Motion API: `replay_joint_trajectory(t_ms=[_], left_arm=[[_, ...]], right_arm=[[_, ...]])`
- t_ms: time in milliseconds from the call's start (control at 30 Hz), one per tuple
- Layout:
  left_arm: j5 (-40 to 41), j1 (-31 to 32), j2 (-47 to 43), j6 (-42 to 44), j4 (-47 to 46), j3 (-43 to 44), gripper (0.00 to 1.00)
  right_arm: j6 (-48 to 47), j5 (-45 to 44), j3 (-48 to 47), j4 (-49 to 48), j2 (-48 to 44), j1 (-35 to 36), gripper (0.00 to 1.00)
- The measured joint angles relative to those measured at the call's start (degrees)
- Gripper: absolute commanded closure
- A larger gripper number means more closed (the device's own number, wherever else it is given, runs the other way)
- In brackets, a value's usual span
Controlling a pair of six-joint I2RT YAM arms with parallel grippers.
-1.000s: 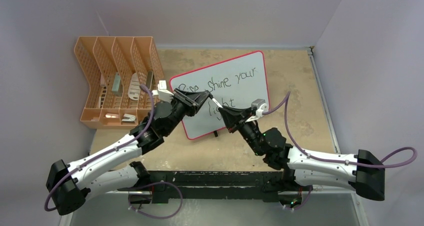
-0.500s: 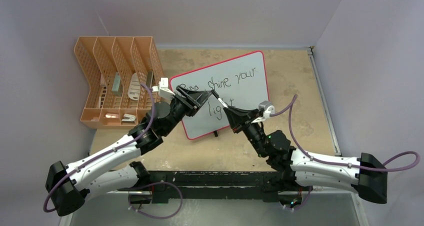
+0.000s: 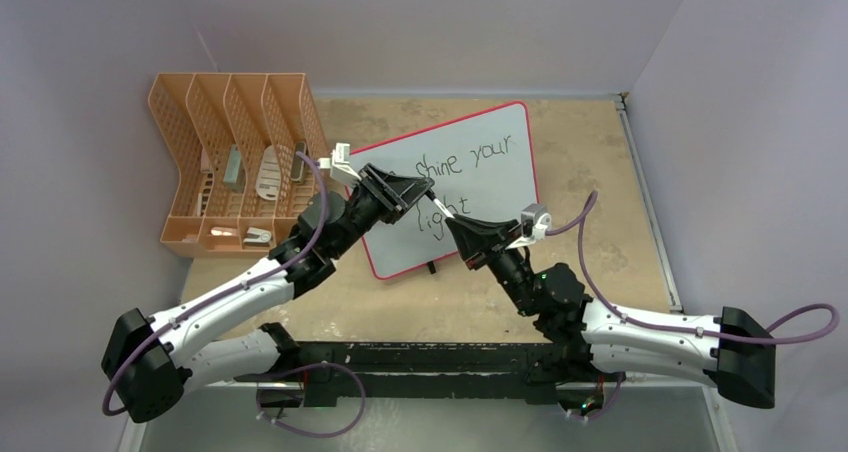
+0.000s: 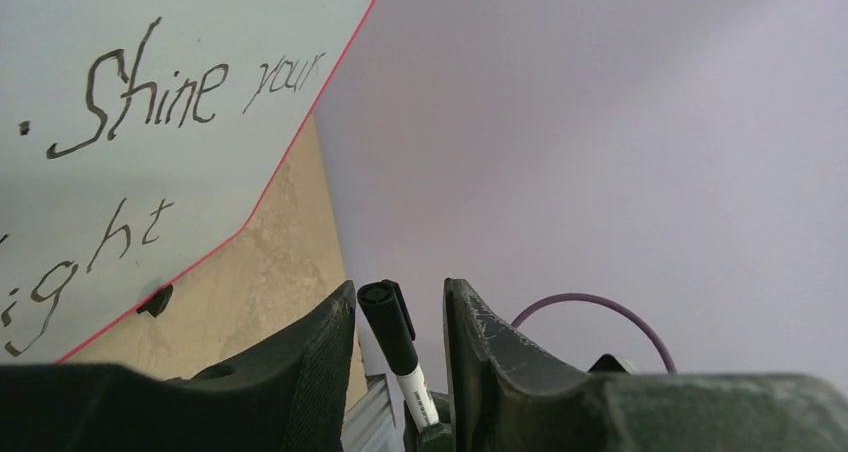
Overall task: Write a sentence on the whiteboard
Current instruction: Insert the whiteboard marker without the cap into the pen cap.
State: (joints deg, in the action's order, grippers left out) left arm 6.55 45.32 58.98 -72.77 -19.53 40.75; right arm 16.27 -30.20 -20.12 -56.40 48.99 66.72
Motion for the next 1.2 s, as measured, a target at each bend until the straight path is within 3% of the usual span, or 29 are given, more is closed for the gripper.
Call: replay_joint_trajectory(t_ms=[200,767,1200], left_arm=[[-1.92,-0.31,0.81,-1.38,-1.99,0.07,1.0],[-3.91,-0.48,2.49,-9.03,-10.12,-3.13,1.0],[5.42,4.7,3.48,-6.86,-13.57,-3.1,1.0]], right_arm=[[0.22,0.2,0.09,-1.36,-0.07,0.0,1.0],[-0.59,-0.5,1.16,-6.08,1.73,-0.02,1.0],[-5.33,-1.84,1.14,-11.28,3.91,0.13,1.0]])
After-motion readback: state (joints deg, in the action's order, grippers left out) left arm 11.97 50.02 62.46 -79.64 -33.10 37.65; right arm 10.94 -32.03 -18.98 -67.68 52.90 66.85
